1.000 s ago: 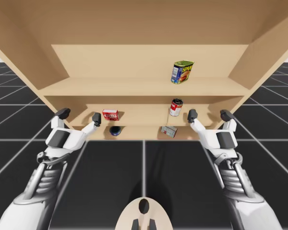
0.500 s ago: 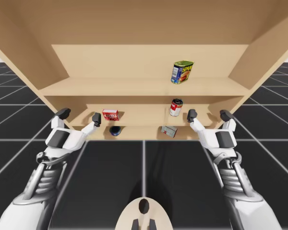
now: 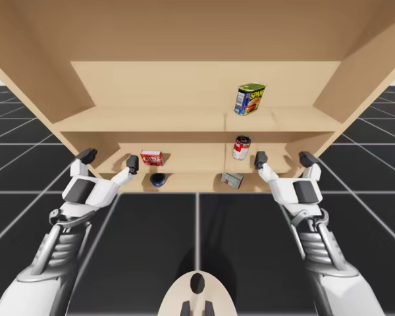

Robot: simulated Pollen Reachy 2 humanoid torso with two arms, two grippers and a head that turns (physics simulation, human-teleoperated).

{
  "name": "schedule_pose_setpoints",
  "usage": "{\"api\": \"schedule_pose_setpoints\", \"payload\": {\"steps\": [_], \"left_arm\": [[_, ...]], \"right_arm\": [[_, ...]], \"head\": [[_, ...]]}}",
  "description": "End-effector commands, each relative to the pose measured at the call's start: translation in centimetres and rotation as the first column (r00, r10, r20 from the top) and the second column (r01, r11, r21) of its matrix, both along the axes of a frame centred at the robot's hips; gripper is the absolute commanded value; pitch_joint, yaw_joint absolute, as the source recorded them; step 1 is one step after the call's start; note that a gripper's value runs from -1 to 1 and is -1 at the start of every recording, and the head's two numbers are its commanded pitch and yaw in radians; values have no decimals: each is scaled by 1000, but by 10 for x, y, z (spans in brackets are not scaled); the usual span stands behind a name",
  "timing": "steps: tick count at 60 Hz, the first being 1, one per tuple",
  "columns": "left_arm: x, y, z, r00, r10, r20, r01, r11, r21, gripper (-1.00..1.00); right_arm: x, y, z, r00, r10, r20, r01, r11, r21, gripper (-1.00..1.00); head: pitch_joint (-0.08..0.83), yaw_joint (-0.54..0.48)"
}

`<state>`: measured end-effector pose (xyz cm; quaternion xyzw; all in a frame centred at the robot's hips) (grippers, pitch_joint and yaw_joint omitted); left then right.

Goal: Retrieve the tuna can from the shelves.

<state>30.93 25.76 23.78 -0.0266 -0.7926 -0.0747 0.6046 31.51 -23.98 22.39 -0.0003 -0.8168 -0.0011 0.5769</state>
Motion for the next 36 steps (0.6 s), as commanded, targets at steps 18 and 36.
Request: {"api": "schedule_pose_setpoints", "payload": {"steps": [18, 36], "left_arm": [[-15, -8, 10, 998, -60, -14, 59, 996, -60, -1000], [-73, -33, 24, 973, -170, -156, 159, 984, -77, -1000]], "right_arm": [[0, 4, -3, 1000, -7, -12, 7, 1000, 13, -1000], [1, 2, -4, 1000, -31, -2, 31, 1000, -3, -1000]], "head": [[599, 222], [605, 227]]}}
